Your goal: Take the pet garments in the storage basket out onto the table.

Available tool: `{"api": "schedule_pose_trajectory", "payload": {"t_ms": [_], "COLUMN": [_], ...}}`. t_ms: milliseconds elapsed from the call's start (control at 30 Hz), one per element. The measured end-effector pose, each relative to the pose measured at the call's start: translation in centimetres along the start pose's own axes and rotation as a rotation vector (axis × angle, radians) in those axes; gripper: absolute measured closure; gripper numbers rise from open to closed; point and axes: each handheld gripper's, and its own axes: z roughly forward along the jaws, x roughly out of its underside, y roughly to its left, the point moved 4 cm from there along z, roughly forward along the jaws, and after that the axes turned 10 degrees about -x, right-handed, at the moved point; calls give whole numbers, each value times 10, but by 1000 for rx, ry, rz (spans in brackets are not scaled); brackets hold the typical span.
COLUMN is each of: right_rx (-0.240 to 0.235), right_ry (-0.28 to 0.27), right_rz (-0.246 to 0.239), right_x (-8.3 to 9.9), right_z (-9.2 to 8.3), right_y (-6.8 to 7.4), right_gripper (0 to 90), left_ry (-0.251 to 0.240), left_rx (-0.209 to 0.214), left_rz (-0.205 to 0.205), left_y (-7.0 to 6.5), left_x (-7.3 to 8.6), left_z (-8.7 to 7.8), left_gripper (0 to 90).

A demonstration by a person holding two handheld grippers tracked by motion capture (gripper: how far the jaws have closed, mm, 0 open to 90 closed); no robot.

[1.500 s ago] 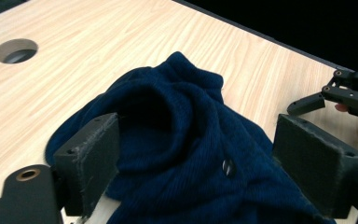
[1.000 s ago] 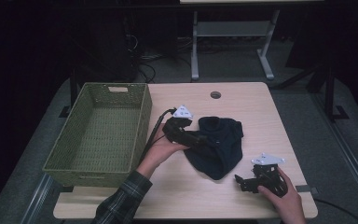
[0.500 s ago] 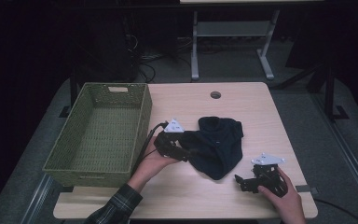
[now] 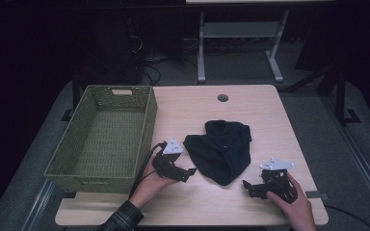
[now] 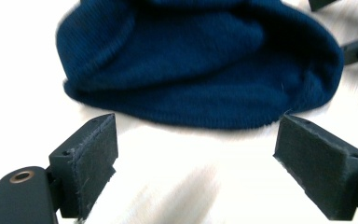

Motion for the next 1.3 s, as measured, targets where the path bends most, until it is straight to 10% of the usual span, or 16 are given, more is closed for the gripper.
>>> {"api": "schedule_pose_trajectory", "payload": {"t_ms": [400,1300], "right_rx": [0,0], "right_ry": [0,0], "right_rz": [3,2], "right_x": [0,0], "right_z": [0,0], "right_y": [0,0], "right_gripper": [0,0], "left_ry": [90,30], "left_rx": [-21,-62], "left_rz": [33,49], "left_y": [-11,-14], "left_x": [26,31], "left_z": [16,19], "left_gripper": [127,127]}}
